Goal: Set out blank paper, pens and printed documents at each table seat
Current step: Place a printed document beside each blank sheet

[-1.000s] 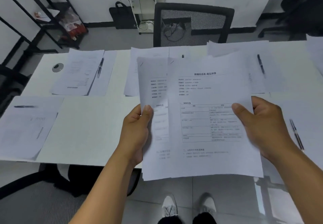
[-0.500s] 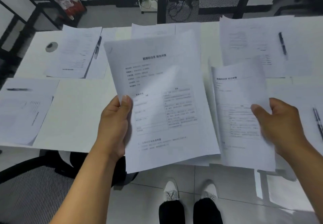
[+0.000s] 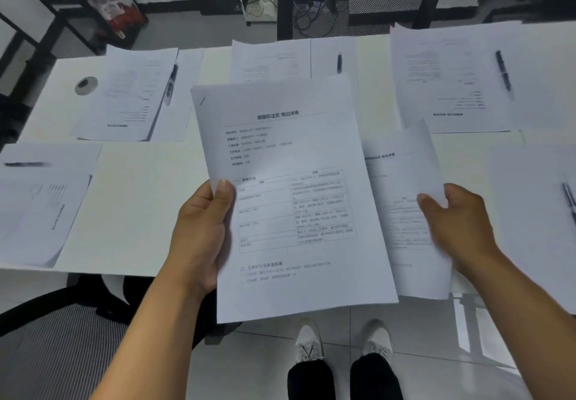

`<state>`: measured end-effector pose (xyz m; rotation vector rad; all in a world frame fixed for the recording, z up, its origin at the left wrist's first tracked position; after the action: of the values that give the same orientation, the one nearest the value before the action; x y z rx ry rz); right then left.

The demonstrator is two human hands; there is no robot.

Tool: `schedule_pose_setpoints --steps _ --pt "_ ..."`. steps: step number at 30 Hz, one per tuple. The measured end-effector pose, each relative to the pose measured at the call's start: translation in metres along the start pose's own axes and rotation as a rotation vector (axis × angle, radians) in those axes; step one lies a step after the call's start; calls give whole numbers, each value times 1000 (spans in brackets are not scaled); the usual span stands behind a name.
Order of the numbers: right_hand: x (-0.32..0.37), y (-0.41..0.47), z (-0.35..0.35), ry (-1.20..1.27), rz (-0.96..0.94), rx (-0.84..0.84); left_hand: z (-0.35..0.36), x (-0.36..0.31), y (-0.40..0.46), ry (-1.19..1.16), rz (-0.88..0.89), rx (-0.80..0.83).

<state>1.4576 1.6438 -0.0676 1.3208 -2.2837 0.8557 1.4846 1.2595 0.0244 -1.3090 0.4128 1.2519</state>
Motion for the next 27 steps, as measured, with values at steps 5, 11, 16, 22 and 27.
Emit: schedule_pose_setpoints --steps 5,11,16,22,27 --pt "4 4 4 -60 -15 -55 18 9 0 43 -32 69" --pt "10 12 6 -137 -8 -49 35 14 1 31 -64 104" --pt "20 -1 -11 -184 13 -129 46 14 1 43 -65 136" --pt "67 -39 -48 197 -61 -20 65 6 -5 56 -58 161" --pt "104 -78 -87 404 -154 72 83 -18 -18 52 -25 213"
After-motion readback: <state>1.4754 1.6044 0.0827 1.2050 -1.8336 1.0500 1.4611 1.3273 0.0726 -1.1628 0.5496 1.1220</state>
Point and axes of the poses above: each hand's wrist, its own y-axis towards the middle knuckle, its own z-axis out of the palm, x = y × z, the point moved 3 cm from there along y, towards the middle knuckle, and after that the axes turned 12 degrees about -y, right-handed, at the moved point
